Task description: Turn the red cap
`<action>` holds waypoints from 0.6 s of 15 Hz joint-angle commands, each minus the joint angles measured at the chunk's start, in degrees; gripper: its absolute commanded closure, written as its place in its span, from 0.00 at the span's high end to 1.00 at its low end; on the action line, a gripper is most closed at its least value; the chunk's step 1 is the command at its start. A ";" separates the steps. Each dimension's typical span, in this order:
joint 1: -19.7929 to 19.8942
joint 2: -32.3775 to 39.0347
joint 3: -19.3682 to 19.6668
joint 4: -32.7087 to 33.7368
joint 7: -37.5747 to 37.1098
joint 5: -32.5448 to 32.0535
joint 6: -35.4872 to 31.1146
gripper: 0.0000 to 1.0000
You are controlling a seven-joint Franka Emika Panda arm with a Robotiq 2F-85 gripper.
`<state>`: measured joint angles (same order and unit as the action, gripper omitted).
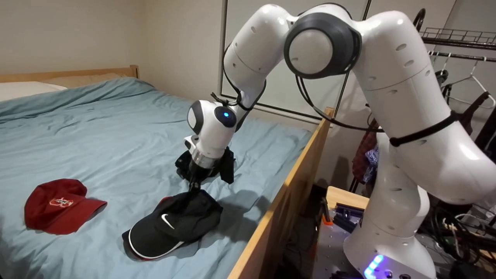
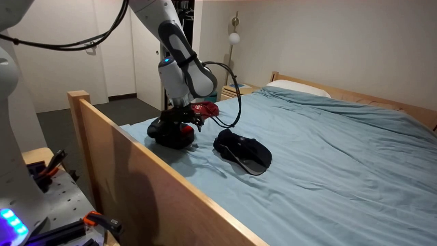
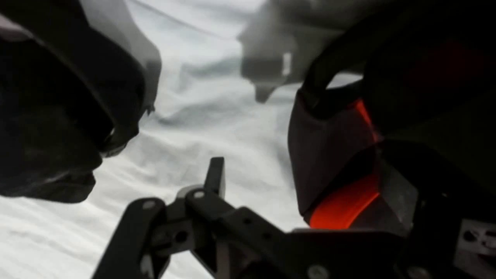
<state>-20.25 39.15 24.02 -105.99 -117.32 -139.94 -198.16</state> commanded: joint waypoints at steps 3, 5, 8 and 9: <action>-3.16 -3.81 1.79 -6.58 -13.79 -6.83 0.02 1.00; -1.78 -4.88 0.24 -6.33 -15.29 -6.92 0.03 1.00; -2.90 -6.28 1.42 -4.51 -18.10 -5.75 0.05 1.00; -2.88 -7.06 1.39 -3.93 -18.73 -5.75 0.07 1.00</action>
<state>-22.00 35.33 24.46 -110.20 -131.86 -144.48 -198.09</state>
